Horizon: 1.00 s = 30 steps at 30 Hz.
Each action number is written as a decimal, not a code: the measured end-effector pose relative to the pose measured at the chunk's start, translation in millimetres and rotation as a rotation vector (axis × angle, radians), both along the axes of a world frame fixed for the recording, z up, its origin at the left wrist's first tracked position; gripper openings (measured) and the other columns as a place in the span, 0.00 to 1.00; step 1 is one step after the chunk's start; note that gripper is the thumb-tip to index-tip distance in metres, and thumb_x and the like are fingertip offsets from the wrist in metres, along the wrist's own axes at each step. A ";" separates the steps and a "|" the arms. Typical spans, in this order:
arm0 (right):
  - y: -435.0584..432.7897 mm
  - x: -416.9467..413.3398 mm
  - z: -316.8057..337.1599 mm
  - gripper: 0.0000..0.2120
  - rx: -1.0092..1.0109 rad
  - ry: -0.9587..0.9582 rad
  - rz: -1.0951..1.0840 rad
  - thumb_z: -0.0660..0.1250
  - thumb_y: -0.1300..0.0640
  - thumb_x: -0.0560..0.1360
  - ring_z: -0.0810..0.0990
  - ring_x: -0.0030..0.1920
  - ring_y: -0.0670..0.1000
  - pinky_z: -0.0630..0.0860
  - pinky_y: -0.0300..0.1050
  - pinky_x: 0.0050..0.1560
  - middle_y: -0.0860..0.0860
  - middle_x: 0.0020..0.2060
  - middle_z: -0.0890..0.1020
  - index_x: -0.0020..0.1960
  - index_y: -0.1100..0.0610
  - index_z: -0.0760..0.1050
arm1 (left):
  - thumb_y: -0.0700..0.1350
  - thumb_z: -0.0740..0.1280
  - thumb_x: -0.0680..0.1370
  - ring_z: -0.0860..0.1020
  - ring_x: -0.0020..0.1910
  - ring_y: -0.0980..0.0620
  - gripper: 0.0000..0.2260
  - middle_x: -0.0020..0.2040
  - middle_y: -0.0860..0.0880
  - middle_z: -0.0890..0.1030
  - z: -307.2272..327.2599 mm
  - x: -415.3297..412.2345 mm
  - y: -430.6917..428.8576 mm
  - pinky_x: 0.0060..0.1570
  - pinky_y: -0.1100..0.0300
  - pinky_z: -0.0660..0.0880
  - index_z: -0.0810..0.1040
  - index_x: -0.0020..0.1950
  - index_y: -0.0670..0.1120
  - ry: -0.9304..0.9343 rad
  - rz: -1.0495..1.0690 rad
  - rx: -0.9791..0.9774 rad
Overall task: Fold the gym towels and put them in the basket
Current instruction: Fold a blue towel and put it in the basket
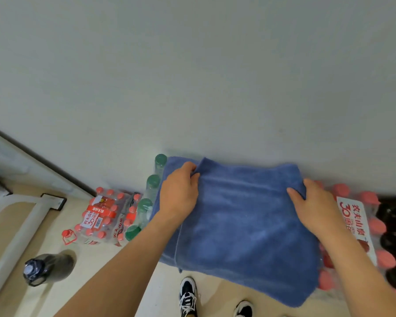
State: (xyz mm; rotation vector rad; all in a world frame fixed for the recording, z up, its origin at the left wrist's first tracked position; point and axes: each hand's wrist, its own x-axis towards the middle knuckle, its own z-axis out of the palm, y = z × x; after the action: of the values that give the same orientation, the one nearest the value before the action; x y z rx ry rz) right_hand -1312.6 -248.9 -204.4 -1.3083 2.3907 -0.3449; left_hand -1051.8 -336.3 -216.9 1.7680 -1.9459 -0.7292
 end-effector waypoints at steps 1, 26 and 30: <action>-1.8 -6.8 4.0 0.12 0.031 0.047 0.008 0.61 0.49 0.79 0.77 0.43 0.61 0.71 0.50 0.41 0.60 0.47 0.80 0.50 0.58 0.69 | 0.47 0.59 0.80 0.77 0.40 0.46 0.05 0.36 0.53 0.77 -1.1 -6.1 2.5 0.42 0.50 0.74 0.74 0.46 0.50 0.002 0.003 0.027; -143.1 173.9 3.5 0.06 -0.065 -0.319 0.538 0.65 0.54 0.77 0.78 0.38 0.49 0.74 0.42 0.39 0.48 0.36 0.81 0.43 0.54 0.79 | 0.44 0.67 0.75 0.82 0.48 0.52 0.14 0.49 0.49 0.82 26.3 39.2 15.7 0.50 0.52 0.80 0.72 0.58 0.54 0.684 0.209 0.542; -144.3 184.3 -9.7 0.04 -0.045 -0.245 0.480 0.67 0.54 0.76 0.79 0.43 0.52 0.76 0.47 0.46 0.48 0.39 0.81 0.44 0.54 0.78 | 0.40 0.63 0.76 0.82 0.48 0.51 0.15 0.49 0.49 0.82 26.6 50.6 29.9 0.47 0.55 0.81 0.71 0.53 0.61 0.692 0.153 0.607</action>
State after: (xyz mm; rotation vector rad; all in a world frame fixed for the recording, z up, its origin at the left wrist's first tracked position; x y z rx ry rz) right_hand -1128.3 -393.2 -214.1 -1.6949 1.8090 -0.3901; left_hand -1001.1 -306.4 -190.2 1.6087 -1.1758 -1.7273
